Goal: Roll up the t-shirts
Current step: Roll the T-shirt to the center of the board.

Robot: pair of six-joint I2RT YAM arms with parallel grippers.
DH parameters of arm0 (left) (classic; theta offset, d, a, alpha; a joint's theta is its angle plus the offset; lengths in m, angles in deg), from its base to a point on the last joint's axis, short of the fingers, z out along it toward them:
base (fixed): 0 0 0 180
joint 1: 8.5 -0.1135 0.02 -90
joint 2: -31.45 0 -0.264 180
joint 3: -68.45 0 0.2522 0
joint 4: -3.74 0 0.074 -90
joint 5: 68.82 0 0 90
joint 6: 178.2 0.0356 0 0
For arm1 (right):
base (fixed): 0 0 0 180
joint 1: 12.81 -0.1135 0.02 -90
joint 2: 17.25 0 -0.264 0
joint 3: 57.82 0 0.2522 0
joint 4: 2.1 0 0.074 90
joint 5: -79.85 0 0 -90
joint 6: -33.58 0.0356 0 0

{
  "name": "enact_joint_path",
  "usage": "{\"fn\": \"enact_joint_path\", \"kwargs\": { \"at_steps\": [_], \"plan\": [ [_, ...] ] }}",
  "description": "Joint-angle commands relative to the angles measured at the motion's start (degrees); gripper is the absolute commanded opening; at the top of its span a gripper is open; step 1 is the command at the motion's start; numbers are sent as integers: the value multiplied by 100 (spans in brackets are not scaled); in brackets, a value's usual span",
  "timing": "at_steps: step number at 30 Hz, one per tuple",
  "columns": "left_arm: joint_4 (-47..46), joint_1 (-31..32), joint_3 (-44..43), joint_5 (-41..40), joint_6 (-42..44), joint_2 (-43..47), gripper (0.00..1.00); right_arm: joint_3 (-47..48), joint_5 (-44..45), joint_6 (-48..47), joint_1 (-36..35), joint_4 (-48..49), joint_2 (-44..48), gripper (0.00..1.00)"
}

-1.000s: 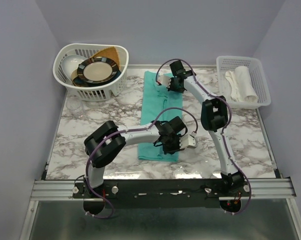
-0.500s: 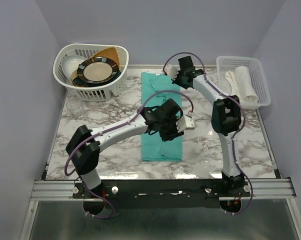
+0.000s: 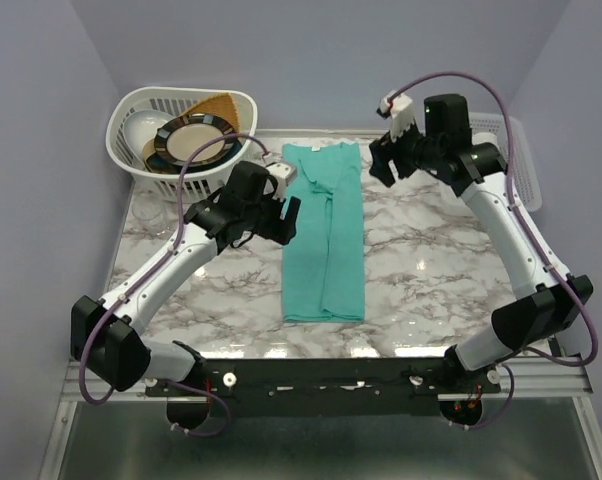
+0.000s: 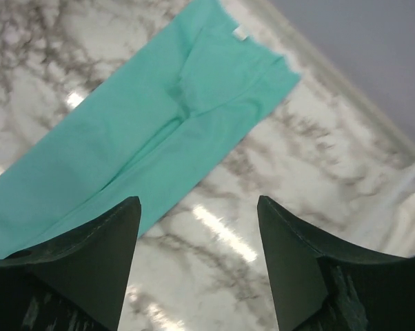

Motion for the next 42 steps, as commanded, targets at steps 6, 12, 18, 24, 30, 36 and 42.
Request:
{"fn": "enact_joint_path", "kwargs": {
  "at_steps": [6, 12, 18, 24, 30, 36, 42],
  "plan": [
    [-262, -1175, 1995, 1257, -1669, 663, 98, -2506, -2123, 1755, -18, -1100, 347, 90],
    [-747, -1325, 3006, 1874, -1942, 699, 95, -3217, -2731, 2552, -27, -653, 356, 91],
    [-457, -1834, 3385, 1742, -1968, 830, 93, -4017, -2238, 3012, -27, -266, 646, 90],
    [-545, -2195, 3789, 1989, -2162, 989, 87, -4721, -2405, 3442, -18, 270, 857, 90],
    [-940, -2195, 4061, 2288, -2627, 760, 83, -5354, -2782, 3830, 35, 1001, 945, 85],
    [-1537, -2029, 4387, 2454, -3066, 479, 78, -5451, -2670, 3961, 70, 765, 629, 80],
    [-2231, -1098, 4440, 2656, -3576, 49, 73, -5873, -2660, 4243, 70, 711, 234, 73]
  ]
}}
